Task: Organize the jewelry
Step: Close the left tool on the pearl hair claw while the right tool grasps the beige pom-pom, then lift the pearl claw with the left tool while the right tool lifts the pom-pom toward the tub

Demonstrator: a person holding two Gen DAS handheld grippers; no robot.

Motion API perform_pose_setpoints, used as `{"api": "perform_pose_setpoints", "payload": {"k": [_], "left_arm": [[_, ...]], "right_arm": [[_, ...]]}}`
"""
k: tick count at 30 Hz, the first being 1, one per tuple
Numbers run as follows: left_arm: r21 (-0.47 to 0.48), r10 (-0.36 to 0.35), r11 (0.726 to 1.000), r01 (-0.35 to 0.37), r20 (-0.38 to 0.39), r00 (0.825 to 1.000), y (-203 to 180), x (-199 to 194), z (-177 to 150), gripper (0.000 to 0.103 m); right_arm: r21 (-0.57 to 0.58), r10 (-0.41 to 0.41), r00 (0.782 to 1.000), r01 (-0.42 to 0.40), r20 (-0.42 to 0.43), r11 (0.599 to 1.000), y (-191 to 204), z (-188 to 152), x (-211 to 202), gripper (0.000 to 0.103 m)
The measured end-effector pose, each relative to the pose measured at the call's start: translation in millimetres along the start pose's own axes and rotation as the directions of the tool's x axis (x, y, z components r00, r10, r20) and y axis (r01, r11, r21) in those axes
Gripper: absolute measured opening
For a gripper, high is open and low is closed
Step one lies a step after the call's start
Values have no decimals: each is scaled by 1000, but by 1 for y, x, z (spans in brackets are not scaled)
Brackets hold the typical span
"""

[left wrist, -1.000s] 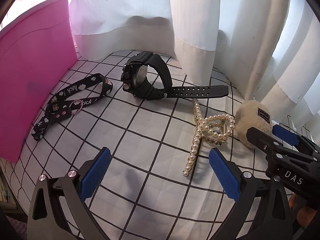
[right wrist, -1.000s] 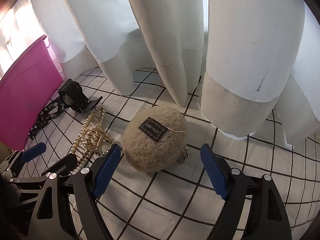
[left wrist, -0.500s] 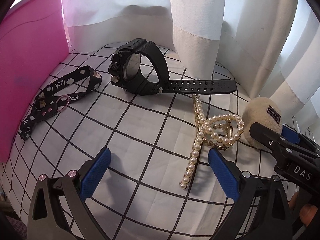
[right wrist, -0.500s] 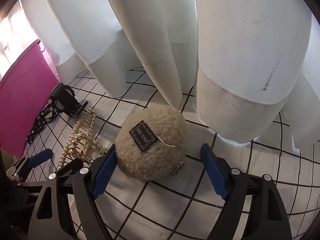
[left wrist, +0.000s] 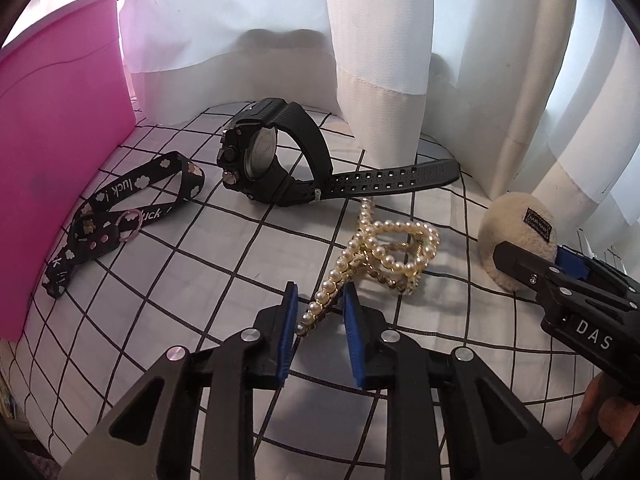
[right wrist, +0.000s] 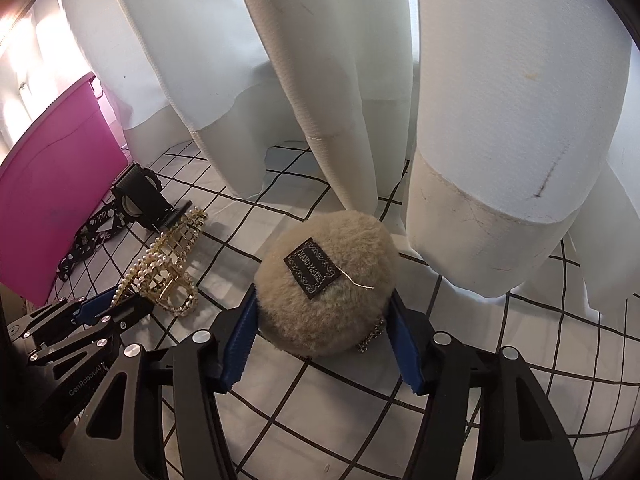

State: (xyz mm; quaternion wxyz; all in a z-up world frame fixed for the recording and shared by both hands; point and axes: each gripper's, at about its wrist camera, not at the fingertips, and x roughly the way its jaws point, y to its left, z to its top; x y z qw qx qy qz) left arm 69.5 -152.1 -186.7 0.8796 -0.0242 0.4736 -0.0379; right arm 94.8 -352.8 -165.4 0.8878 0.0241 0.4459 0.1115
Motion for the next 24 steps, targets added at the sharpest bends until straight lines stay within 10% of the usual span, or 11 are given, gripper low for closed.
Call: {"api": "perform_pose_setpoints", "payload": {"k": [24], "left_arm": [[13,-62,998,62,-2,998,-6,-22,-19,8]], "right_arm": [[29,40,999,-41,35,999,0,-19,-28,55]]}}
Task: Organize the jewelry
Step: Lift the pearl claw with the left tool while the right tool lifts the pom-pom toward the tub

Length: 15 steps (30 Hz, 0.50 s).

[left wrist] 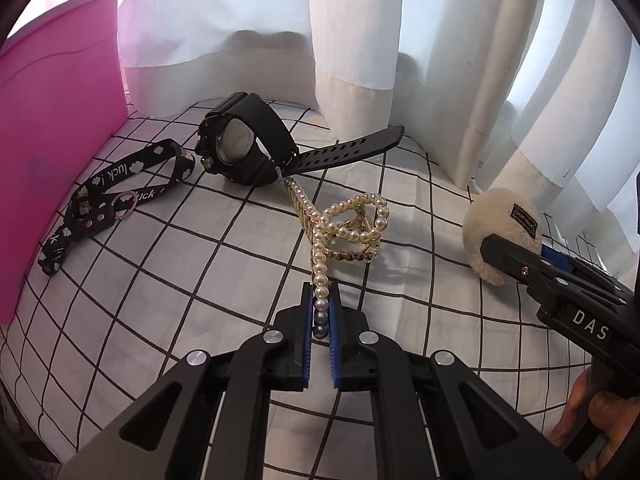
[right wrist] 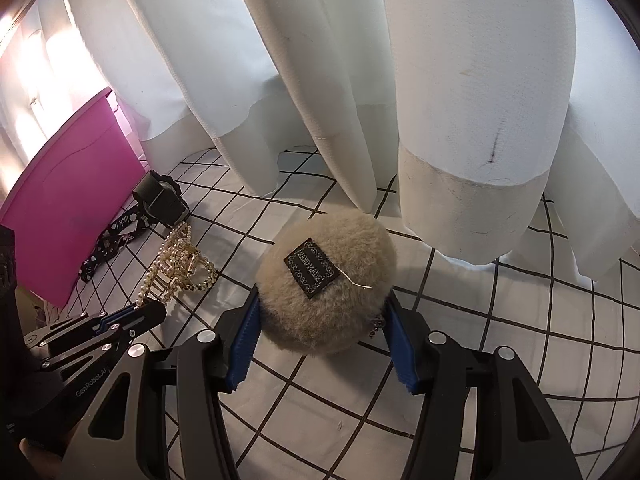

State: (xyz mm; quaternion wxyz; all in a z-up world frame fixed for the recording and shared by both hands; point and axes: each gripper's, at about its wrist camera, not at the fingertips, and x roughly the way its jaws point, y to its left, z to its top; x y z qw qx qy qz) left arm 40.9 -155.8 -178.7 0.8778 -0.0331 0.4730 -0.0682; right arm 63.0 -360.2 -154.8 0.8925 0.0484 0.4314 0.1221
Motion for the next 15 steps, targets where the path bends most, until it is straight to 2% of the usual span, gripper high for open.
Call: {"api": "perform_pose_setpoints", "payload": {"k": [12,15], "left_arm": [[18,-27,999,27,-4,1000,2,-29,-17,8],[-3,-45,999,45,-7,999,4,-41,-17,8]], "right_arm": [[40,50,999,-49,-7,998,-1,-16,-27,55],[54,64,998,-63,-10,997,0,-18,-33,55]]}}
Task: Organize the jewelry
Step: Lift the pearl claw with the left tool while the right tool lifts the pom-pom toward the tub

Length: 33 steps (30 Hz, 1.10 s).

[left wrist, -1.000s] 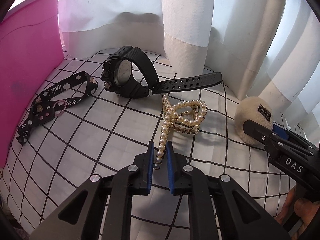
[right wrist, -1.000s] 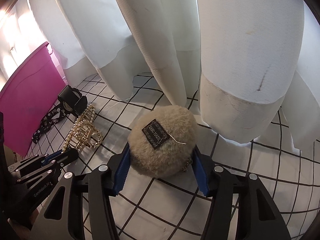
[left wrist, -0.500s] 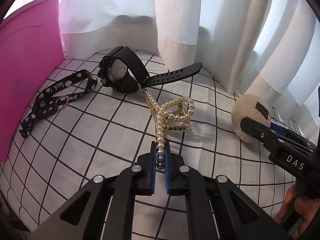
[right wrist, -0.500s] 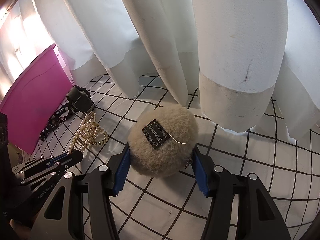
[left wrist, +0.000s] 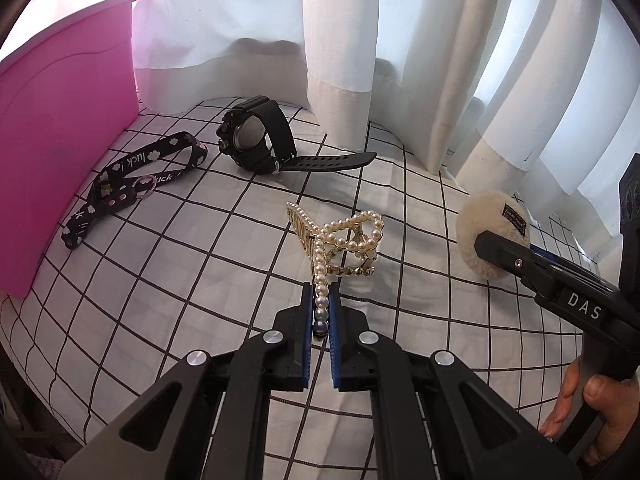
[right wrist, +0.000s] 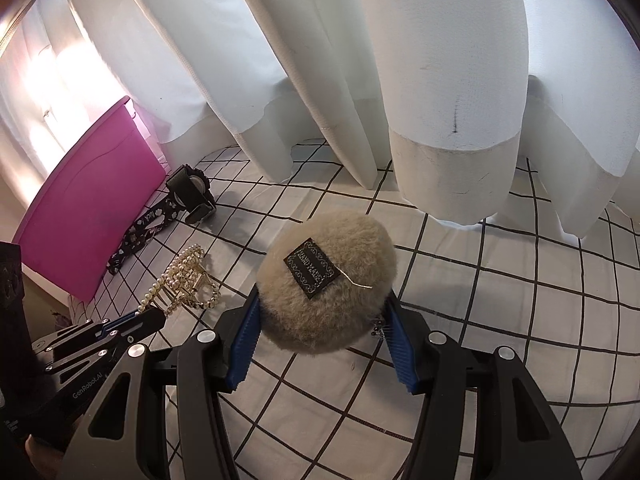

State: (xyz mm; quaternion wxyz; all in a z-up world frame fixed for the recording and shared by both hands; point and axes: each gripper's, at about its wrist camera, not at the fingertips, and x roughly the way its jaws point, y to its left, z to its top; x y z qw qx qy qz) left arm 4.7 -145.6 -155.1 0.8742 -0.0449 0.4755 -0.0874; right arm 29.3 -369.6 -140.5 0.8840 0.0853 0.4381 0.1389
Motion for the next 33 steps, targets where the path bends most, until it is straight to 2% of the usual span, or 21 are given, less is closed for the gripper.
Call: {"api": "perform_pose_setpoints", "payload": {"k": [8,20,26,33], "left_arm": [[-49,0,999,1,27,1000,5,-33,12,7],[-115,45,993,-37,69,997,18,-81,28,7],[-130,78,990,-64,111,991,22,-114,37,7],[-160,128,982,-100,175,976,25,-160,45,7]], "right_arm": [[-7,22,1000,-22,4,1000,9,3,-22,55],[-54,60,998,-59,5,997,25,14,-55,55],[-98,85,996,-83,10,992,39,22,-74,55],[-167,137,990,-129,37,978,61,38,-98,55]]}}
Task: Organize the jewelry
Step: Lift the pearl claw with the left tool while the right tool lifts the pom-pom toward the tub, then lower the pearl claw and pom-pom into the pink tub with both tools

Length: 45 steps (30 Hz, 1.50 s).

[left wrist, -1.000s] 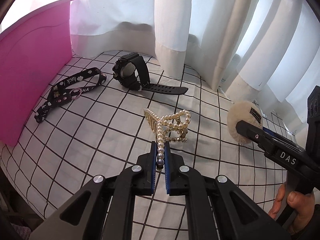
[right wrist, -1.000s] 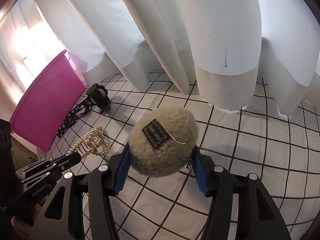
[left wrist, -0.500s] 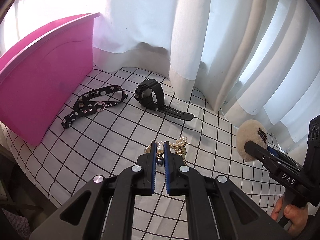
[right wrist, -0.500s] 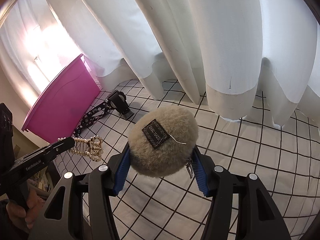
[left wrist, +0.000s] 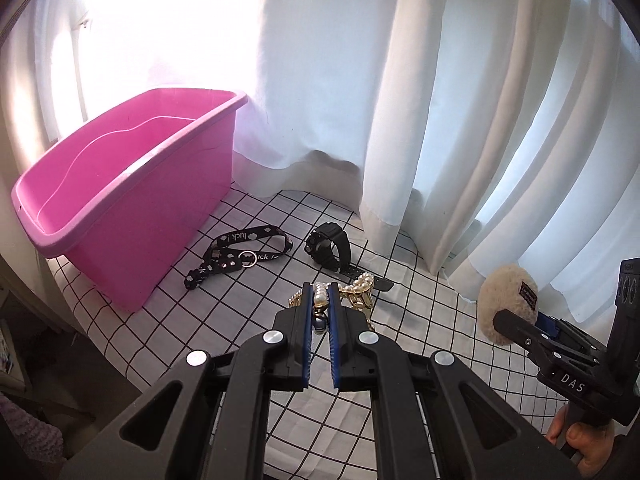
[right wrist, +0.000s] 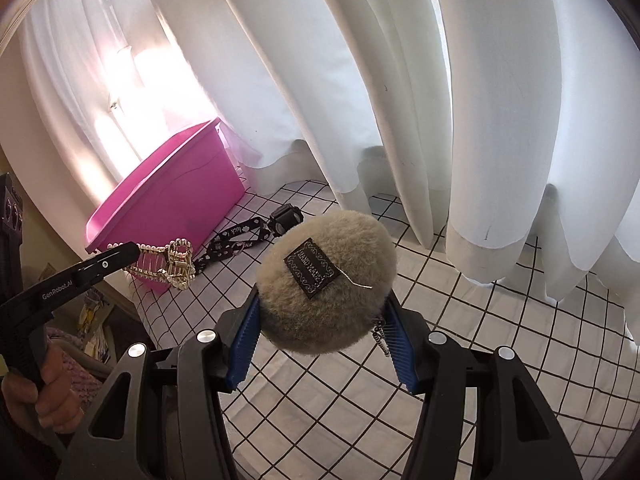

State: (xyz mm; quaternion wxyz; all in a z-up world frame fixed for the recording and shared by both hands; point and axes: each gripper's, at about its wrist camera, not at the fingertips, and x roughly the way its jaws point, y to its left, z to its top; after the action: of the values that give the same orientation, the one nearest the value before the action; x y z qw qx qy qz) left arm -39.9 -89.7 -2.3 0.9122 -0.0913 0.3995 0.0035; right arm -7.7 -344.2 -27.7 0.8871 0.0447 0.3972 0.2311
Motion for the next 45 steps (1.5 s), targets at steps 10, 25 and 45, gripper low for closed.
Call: {"api": "perform_pose_setpoints", "payload": {"k": [10,25,45], "left_arm": [[-77,69,995,-61,102,992,25,-53,28,8],[-99,133,988,-115,201,971,117,-74,106,8],[-186,162,972,-144,89,983,269,15,178,7]], "right_arm": [[-104,106,993,-99,61,990,41,47,-13,55],[-214,231,969,-207,92,955,161,127,42,55],[-333,221,971,-241,-96,912,310,213,212,55]]}}
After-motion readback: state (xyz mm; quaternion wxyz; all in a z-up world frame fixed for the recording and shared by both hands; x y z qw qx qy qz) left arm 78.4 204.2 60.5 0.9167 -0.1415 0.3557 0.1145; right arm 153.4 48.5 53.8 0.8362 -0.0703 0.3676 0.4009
